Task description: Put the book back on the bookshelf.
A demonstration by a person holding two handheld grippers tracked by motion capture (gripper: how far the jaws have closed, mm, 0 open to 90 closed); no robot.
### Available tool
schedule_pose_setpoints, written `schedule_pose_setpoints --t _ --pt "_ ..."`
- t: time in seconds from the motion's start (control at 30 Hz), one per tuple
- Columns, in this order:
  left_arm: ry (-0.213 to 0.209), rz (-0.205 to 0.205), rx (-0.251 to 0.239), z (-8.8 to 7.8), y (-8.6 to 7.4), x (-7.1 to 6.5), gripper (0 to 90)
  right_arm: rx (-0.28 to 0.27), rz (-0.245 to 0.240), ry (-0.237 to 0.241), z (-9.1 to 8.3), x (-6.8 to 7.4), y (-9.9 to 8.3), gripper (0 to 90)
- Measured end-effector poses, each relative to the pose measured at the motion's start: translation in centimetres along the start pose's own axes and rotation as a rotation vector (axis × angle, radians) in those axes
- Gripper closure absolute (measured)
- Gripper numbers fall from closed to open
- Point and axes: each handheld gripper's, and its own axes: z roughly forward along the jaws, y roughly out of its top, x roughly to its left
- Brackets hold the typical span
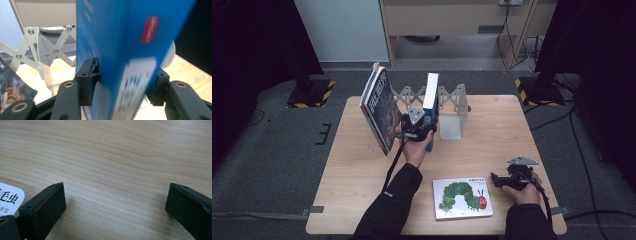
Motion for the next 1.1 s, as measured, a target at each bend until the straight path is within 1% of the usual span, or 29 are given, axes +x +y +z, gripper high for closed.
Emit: schedule_pose_setpoints --t 0.07,0.13,0.23,0.27,0.4,0.47,0.53,0.6,0.73,0.87,0.9,1.0,1.1 --pt "-0.008 -0.003 0.002 -0.3 -0.4 0.2 49.4 0.0 0.001 0.0 0.0 0.0 0.0 3.1" --pt "-0.036 -0.016 0.017 -0.4 -0.8 0.3 51.6 0.003 0.0 0.001 0.0 0.0 0.0 3.1" --pt "-0.048 -0.023 0.013 -0.4 -0.9 0.4 52.6 0.003 0.0 0.001 0.0 0.0 0.0 3.1" --pt "-0.046 -0.03 0.019 -0.4 -0.8 0.4 52.6 0.003 0.0 0.001 0.0 0.0 0.0 3.1" --pt "-0.017 -0.018 0.019 -0.3 -0.6 0.1 54.6 0.003 0.0 0.001 0.0 0.0 0.0 3.1" --pt "-0.005 -0.029 0.011 -0.2 -0.6 -0.1 55.5 0.003 0.0 0.002 0.0 0.0 0.0 3.0" --pt "0.011 -0.051 0.002 -0.1 -0.5 -0.1 56.4 0.003 0.0 0.002 0.0 0.0 0.0 3.0" --pt "0.025 -0.057 -0.006 0.0 -0.4 -0.1 57.0 0.003 0.0 0.003 0.0 0.0 0.0 2.9" --pt "0.033 -0.06 -0.012 0.2 -0.4 -0.3 57.0 0.001 -0.006 0.006 0.1 0.0 0.1 2.9" --pt "0.035 -0.078 -0.012 0.7 -0.1 -0.3 57.1 0.002 -0.013 0.01 0.1 0.1 0.1 3.0" --pt "0.035 -0.086 -0.005 0.7 0.0 -0.4 57.0 0.001 -0.011 0.009 0.1 0.1 0.1 3.0" --pt "0.027 -0.066 -0.004 1.0 0.0 -0.3 56.3 0.004 -0.011 0.011 0.1 0.1 0.1 3.0" --pt "-0.002 -0.037 0.003 0.8 -0.3 -0.5 54.4 0.0 -0.012 0.01 0.1 0.1 0.1 3.0"
